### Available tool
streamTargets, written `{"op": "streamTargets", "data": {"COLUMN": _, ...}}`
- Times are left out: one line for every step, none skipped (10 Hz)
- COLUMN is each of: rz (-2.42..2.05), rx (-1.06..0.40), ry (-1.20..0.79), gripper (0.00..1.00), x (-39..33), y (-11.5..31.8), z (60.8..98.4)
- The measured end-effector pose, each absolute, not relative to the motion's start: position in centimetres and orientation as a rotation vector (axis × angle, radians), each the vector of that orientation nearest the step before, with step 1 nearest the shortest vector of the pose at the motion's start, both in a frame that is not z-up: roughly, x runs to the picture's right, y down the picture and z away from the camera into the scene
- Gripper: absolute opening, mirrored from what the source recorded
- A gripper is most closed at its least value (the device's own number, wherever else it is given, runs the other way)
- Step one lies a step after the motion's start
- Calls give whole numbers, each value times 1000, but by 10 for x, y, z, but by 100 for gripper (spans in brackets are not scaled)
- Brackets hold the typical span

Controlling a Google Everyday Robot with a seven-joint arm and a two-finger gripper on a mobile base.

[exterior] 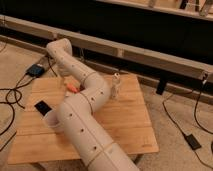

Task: Place the pepper on the white sponge

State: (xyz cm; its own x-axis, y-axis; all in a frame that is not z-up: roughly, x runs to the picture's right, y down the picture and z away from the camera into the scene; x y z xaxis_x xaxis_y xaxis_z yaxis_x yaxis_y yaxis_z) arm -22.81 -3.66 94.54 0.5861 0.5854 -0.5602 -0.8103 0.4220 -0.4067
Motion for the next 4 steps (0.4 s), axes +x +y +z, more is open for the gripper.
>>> {"op": "streamTargets", "data": {"rz": 896, "rx": -707, "ry": 358, "gripper": 80, "x": -229, "y": -37, "z": 945}}
{"op": "streamTargets", "data": {"rz": 896, "rx": -707, "ry": 358, "gripper": 80, "x": -229, "y": -37, "z": 945}}
{"op": "streamTargets", "data": {"rz": 896, "rx": -707, "ry": 358, "gripper": 80, "x": -229, "y": -36, "z": 945}}
{"op": "streamTargets", "data": {"rz": 896, "rx": -707, "ry": 358, "gripper": 80, "x": -229, "y": -37, "z": 945}}
